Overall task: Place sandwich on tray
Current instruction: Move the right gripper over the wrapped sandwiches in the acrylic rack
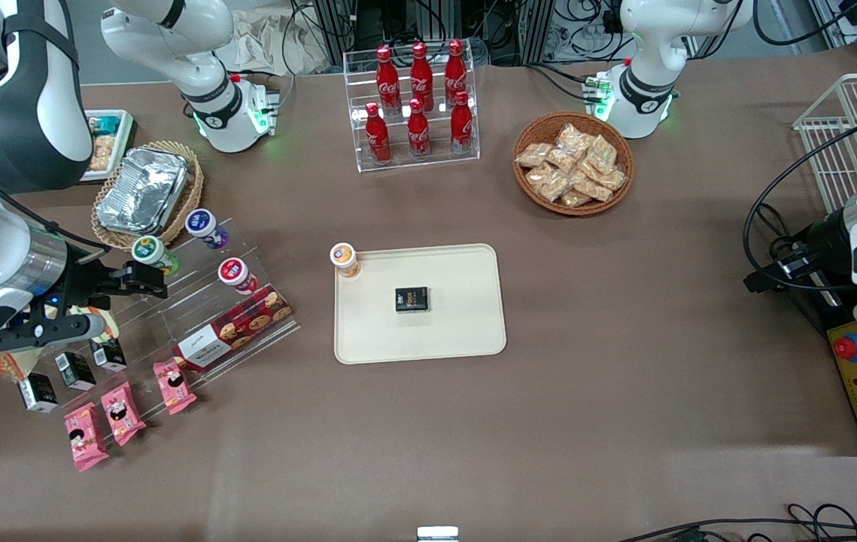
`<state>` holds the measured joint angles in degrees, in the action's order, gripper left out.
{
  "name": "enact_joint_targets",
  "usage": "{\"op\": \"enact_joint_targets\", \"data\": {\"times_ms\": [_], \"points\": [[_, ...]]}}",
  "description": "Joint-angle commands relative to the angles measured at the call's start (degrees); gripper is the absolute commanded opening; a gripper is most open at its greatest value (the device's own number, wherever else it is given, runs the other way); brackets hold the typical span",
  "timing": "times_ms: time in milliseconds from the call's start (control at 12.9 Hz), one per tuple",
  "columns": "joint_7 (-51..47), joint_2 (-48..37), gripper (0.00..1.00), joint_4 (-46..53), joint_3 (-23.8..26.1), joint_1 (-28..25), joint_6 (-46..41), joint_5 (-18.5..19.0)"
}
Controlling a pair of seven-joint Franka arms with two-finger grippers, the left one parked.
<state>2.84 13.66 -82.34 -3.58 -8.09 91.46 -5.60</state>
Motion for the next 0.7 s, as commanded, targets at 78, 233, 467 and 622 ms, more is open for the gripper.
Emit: {"op": "enact_joint_targets", "data": {"times_ms": [78,233,467,622], "points": [[-0.6,0.2,0.98,0.8,-0.2,0.1,-0.1,-0.8],[-0.4,0.2,0.98,0.7,-0.1,0.2,-0.1,-1.0],[-0.5,0.1,0.98,0.0,-0.5,0.3,-1.1,0.1],[-0.3,-0.4,0.98,-0.9,-1.4,0.6,-3.6,1.9]]}}
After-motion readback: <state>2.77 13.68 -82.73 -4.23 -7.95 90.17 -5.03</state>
